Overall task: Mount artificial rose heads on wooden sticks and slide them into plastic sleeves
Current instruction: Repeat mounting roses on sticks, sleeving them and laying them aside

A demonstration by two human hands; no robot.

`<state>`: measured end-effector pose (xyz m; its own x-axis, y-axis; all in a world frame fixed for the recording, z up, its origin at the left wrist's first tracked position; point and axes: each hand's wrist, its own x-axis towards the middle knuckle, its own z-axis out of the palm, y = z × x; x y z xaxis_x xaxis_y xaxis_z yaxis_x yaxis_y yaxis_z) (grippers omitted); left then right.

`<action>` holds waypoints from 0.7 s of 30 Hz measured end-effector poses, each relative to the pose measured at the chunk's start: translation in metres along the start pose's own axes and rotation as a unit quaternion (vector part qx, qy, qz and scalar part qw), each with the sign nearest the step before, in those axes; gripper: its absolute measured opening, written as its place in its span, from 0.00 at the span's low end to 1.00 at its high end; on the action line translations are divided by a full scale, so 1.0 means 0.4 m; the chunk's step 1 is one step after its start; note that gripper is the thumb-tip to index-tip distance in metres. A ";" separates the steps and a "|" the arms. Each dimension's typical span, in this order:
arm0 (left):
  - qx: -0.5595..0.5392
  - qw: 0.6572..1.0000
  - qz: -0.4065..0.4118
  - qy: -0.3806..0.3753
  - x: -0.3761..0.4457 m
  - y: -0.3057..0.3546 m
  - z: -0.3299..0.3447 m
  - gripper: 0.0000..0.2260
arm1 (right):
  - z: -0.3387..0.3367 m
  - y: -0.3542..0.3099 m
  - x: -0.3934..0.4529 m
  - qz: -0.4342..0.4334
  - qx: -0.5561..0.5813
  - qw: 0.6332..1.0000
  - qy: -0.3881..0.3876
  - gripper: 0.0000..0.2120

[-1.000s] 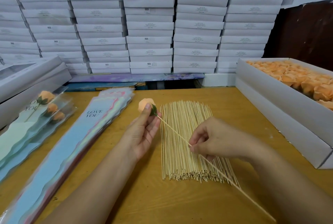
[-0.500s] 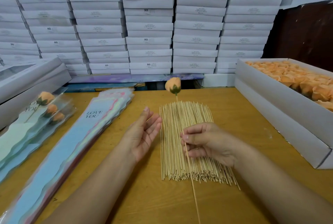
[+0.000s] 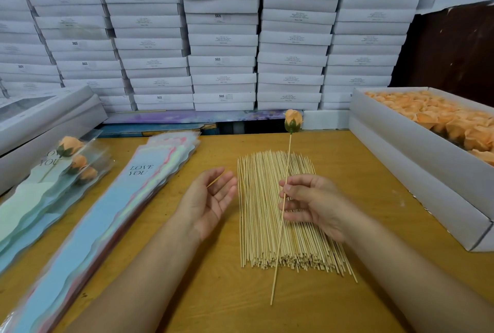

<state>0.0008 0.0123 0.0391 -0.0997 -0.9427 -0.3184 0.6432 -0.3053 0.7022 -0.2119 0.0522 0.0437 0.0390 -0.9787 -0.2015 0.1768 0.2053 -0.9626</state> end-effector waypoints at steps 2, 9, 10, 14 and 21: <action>-0.003 1.000 -0.002 0.005 0.004 0.003 -0.006 0.05 | 0.001 0.001 0.000 -0.007 -0.012 1.000 -0.001 0.06; 0.194 0.969 0.109 0.111 0.047 0.061 -0.036 0.05 | -0.004 0.004 0.002 -0.036 -0.025 0.999 -0.001 0.06; 0.236 0.949 0.155 0.138 0.057 0.082 -0.046 0.05 | -0.006 0.004 0.002 -0.039 -0.027 0.999 0.001 0.06; 0.435 0.817 0.288 0.245 0.094 0.189 -0.118 0.10 | -0.009 0.006 0.005 -0.054 -0.035 0.998 0.001 0.05; 0.605 0.694 0.215 0.327 0.124 0.314 -0.318 0.16 | -0.011 0.007 0.009 -0.059 -0.032 0.998 0.001 0.06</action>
<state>0.1733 -0.0556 0.0306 0.5245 -0.8395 0.1421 -0.6395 -0.2782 0.7166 -0.2156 0.0494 0.0396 0.0202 -0.9960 -0.0873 0.1170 0.0891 -0.9891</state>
